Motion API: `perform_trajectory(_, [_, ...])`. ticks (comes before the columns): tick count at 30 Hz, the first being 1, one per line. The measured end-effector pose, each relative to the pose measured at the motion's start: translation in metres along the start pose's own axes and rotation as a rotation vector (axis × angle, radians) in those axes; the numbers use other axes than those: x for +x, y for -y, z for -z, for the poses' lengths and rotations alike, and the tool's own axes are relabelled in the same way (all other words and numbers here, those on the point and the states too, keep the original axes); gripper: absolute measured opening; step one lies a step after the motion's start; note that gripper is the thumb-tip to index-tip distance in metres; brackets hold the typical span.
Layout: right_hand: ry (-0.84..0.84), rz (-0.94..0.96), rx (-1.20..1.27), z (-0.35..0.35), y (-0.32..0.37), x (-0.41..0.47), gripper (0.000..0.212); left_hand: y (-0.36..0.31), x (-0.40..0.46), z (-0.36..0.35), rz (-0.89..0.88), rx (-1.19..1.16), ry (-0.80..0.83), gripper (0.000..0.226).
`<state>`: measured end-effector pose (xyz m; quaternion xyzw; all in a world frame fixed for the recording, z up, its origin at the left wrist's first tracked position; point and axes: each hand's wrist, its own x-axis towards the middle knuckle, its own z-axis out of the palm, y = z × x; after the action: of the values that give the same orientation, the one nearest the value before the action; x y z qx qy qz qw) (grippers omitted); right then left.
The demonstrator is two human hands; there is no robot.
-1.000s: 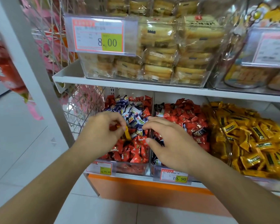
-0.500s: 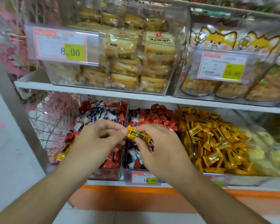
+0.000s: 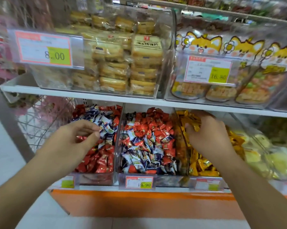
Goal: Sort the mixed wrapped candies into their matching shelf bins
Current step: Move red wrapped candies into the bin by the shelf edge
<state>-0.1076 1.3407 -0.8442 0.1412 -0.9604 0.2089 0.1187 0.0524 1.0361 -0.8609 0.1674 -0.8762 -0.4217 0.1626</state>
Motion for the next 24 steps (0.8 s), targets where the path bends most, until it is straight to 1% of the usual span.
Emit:
perform_trajectory(2, [0.045, 0.090, 0.020, -0.009, 0.024, -0.007, 0.040, 0.009, -0.001, 0.016, -0.025, 0.182, -0.012, 0.023])
perform_trajectory(4, [0.114, 0.185, 0.060, -0.018, 0.052, -0.016, 0.043, 0.020, -0.004, 0.033, -0.040, 0.356, 0.003, 0.046])
perform_trajectory(7, [0.224, 0.338, 0.129, -0.031, 0.089, -0.029, 0.042, 0.042, -0.011, 0.052, -0.060, 0.436, 0.096, 0.076])
perform_trajectory(9, [0.279, 0.440, 0.162, -0.042, 0.109, -0.035, 0.041, 0.057, -0.016, 0.060, -0.054, 0.446, 0.145, 0.087])
perform_trajectory(13, [0.352, 0.575, 0.186, -0.062, 0.142, -0.042, 0.041, 0.080, -0.023, 0.073, 0.017, 0.436, 0.242, 0.103])
perform_trajectory(17, [0.445, 0.665, 0.178, -0.086, 0.174, -0.039, 0.040, 0.096, -0.026, 0.075, 0.116, 0.272, 0.414, 0.117])
perform_trajectory(20, [0.520, 0.705, 0.157, -0.111, 0.200, -0.029, 0.035, 0.101, -0.024, 0.074, 0.136, 0.193, 0.436, 0.122])
perform_trajectory(24, [0.645, 0.724, 0.111, -0.137, 0.228, -0.018, 0.034, 0.102, -0.022, 0.077, 0.138, 0.186, 0.450, 0.123])
